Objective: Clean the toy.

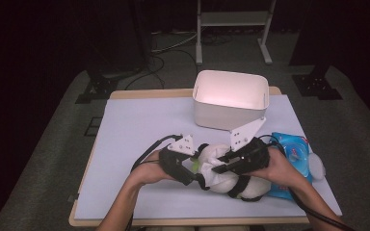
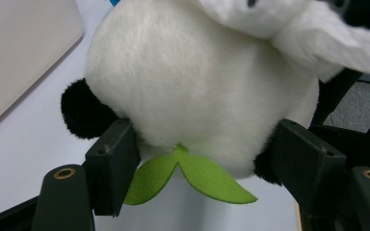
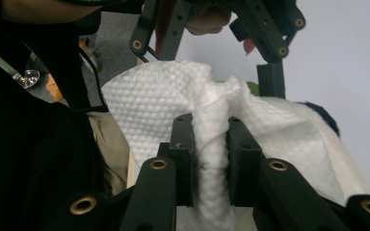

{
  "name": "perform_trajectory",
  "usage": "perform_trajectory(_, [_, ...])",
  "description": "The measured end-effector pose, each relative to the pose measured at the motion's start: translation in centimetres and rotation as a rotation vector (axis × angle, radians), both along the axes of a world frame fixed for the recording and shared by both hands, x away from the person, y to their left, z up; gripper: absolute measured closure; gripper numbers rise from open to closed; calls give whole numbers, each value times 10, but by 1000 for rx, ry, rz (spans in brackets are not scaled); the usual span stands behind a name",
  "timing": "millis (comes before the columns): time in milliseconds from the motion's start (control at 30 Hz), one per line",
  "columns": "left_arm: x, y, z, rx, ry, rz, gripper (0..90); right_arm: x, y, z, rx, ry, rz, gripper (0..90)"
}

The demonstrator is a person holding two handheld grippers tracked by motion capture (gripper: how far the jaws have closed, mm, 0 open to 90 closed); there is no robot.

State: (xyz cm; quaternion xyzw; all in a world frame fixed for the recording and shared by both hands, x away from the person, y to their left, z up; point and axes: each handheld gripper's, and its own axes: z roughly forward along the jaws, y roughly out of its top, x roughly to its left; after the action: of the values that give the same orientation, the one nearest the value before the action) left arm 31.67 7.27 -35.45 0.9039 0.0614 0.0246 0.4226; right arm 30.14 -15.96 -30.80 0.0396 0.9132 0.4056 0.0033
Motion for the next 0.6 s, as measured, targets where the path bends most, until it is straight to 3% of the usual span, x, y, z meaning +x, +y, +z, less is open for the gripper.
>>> perform_trajectory(233, [0, 3, -2, -9, -3, 8, 278, -2, -5, 2, -18, -12, -13, 752])
perform_trajectory(600, [1, 10, -8, 6, 17, 17, 276, 14, -41, -9, -58, 20, -130, 746])
